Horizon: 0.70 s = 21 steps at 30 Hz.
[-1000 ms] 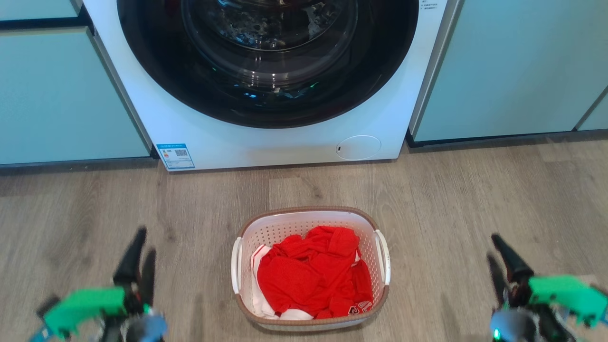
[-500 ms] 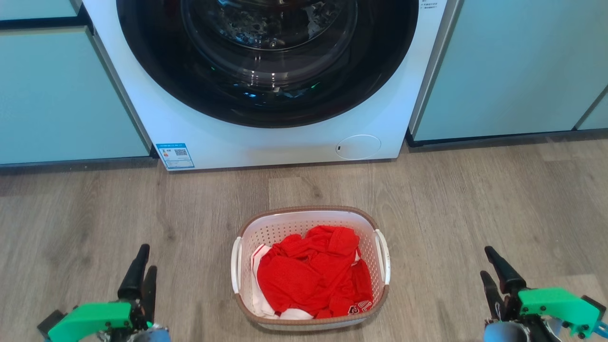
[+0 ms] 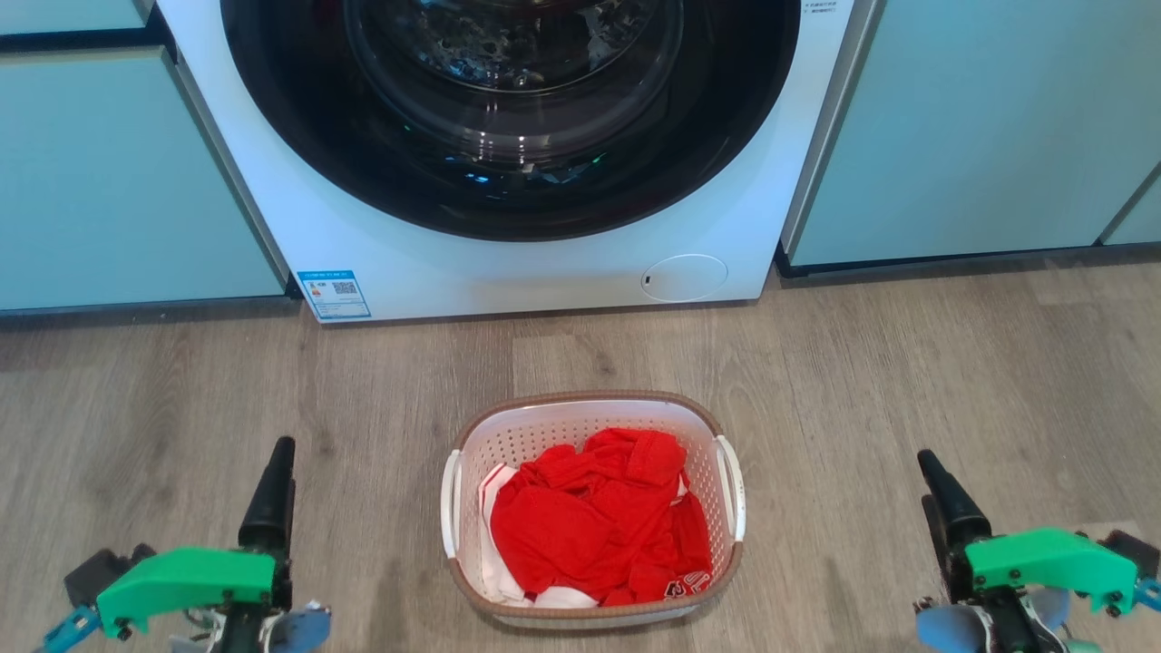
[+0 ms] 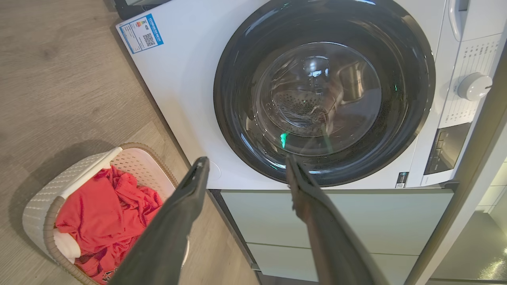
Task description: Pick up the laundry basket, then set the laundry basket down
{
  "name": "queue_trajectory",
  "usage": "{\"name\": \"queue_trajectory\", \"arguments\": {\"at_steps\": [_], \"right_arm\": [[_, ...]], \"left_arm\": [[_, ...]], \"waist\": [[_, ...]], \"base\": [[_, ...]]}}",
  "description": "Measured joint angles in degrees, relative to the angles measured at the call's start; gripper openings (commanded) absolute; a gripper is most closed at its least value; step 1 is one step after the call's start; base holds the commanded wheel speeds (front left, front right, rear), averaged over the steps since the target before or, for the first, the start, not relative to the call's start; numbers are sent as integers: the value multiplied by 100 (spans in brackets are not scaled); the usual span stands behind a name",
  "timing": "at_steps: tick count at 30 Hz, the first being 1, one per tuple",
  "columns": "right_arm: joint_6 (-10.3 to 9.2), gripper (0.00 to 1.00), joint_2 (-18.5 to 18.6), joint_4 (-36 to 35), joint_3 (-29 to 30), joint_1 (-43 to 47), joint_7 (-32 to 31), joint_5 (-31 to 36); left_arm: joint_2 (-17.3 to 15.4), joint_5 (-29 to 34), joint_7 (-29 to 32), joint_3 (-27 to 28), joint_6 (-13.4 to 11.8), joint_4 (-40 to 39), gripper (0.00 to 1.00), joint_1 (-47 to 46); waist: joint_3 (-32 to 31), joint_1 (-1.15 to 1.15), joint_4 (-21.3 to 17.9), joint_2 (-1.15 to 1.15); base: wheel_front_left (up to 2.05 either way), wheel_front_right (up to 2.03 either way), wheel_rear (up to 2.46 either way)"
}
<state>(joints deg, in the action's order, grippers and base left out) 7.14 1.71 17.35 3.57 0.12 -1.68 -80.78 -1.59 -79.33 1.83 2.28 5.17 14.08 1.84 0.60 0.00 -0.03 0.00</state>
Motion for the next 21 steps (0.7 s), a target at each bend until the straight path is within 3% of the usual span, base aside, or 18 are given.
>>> {"name": "queue_trajectory", "arguments": {"at_steps": [21], "right_arm": [[0, 100, 1, -376, -337, -103, 339, 1947]], "left_arm": [[-36, 2262, -350, -491, -478, -412, 100, -2]], "waist": [[32, 0, 2, 0]], "base": [[0, 0, 0]]}}
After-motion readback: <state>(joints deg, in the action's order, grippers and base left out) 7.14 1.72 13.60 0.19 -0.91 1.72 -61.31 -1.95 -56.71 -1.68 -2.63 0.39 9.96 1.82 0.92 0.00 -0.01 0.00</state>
